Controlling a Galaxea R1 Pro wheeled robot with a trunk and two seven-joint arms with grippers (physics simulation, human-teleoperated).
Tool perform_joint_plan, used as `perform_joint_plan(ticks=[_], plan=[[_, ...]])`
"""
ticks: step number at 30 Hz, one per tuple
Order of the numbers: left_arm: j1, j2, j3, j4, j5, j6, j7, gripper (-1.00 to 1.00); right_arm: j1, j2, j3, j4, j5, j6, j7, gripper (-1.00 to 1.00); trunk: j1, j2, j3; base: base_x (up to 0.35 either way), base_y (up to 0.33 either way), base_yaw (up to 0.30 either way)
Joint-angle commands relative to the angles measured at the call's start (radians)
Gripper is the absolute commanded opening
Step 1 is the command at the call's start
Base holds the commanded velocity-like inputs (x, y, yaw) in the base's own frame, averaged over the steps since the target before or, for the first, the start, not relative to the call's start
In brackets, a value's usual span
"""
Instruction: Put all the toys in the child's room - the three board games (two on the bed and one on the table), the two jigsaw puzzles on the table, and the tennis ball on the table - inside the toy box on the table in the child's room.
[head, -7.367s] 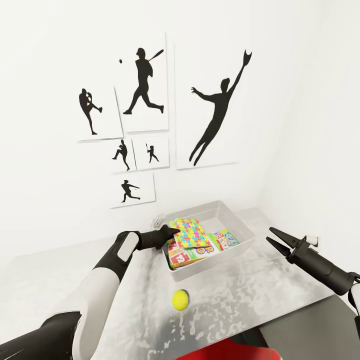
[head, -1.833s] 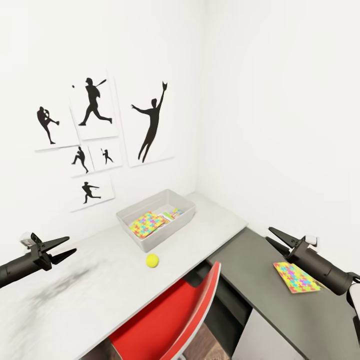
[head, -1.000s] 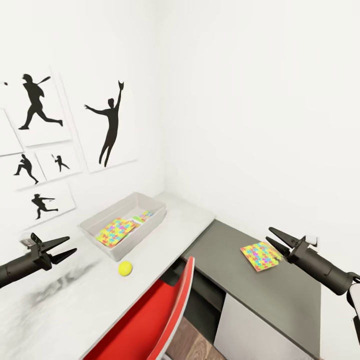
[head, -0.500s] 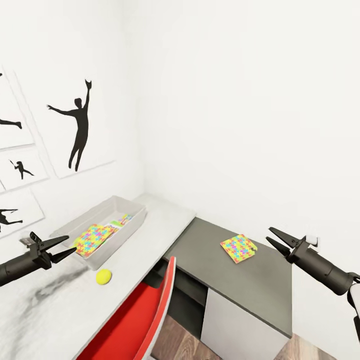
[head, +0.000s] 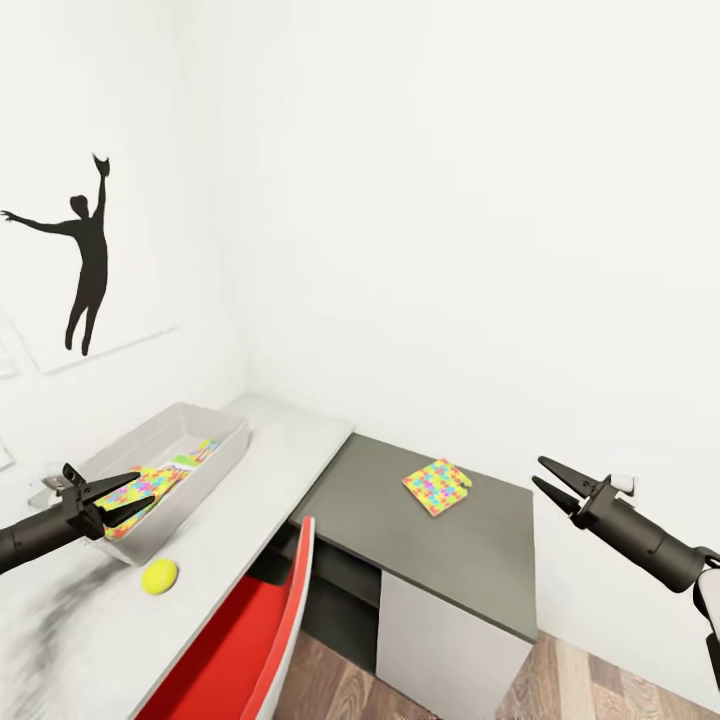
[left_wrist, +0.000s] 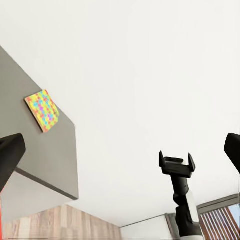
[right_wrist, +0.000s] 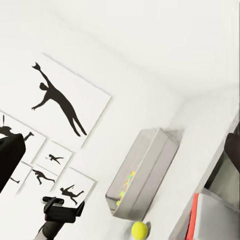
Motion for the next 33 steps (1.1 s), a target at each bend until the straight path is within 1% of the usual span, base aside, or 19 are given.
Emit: perform_joint_plan(ticks=[1, 7, 22, 26, 33], plan=[[-0.001, 0.000, -0.002, 0.000, 0.003, 0.008, -0.001, 1.00, -0.002, 0.000, -0.001, 0.001, 0.003, 0.005, 0.005, 1.00, 0.001, -0.002, -0.002, 0.000, 0.000, -0.264], [-0.003, 0.000, -0.016, 0.000, -0.002, 0.008, 0.001, 1.00, -0.002, 0.000, -0.002, 0.005, 0.003, 0.005, 0.005, 1.00, 0.001, -0.002, -0.002, 0.000, 0.000, -0.155], [-0.003, -0.001, -0.019, 0.000, -0.006, 0.008, 0.003, 1.00, -0.002, 0.000, -0.002, 0.004, 0.003, 0.005, 0.005, 1.00, 0.001, -0.002, -0.002, 0.000, 0.000, -0.013], [-0.003, -0.001, -0.020, 0.000, -0.006, 0.008, 0.003, 1.00, -0.002, 0.000, -0.002, 0.004, 0.003, 0.005, 0.005, 1.00, 0.001, -0.002, -0.001, 0.000, 0.000, -0.163], [-0.003, -0.001, -0.020, 0.000, -0.006, 0.008, 0.003, 1.00, -0.002, 0.000, -0.002, 0.006, 0.004, 0.005, 0.005, 1.00, 0.001, -0.002, 0.004, 0.000, 0.000, -0.246]])
